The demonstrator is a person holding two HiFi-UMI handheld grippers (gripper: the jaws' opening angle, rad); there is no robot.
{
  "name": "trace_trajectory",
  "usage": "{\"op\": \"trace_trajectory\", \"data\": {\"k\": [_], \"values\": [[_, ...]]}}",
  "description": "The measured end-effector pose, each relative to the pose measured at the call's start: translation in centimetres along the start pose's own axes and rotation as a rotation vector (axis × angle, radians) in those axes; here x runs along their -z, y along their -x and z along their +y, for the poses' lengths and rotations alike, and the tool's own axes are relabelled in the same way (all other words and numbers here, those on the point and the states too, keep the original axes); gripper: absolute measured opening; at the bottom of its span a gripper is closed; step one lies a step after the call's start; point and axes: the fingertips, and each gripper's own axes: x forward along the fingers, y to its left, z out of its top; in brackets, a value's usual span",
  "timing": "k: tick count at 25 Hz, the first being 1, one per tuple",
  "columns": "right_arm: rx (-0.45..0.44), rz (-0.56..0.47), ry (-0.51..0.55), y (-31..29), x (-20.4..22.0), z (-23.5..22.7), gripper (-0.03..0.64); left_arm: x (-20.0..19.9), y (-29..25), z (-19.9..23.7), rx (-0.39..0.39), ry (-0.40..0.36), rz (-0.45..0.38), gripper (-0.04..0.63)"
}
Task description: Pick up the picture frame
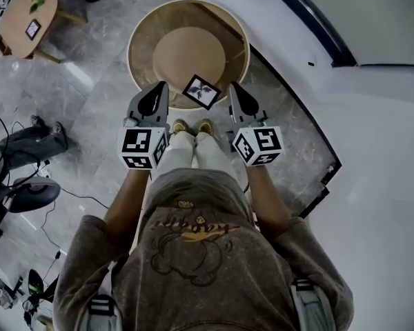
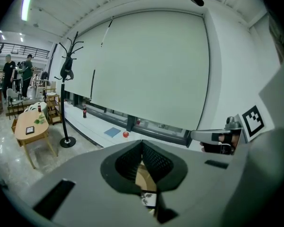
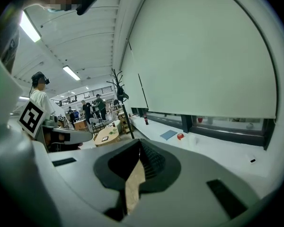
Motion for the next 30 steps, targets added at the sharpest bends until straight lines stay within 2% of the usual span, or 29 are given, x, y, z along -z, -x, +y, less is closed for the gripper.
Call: {"op": "trace_trajectory", "data": {"k": [6,18,30], "values": [[0.004,0.003,-0.014,-2.4,2.7,-2.1,0.018,2.9,-3.2,1.3,-0.009,0.015,0.022,0.018],[0.007,0.007,-0.032,-5.9,8.5,-4.1,0.018,9.6,-7.3,3.7,-0.033,0.04,-0.006,0.018],[0.034,0.051,-0.056,-4.6,11.1,-2.9,0.028,10.9,-6.4,2.7,0.011,0.043,0.02,0.018]]}}
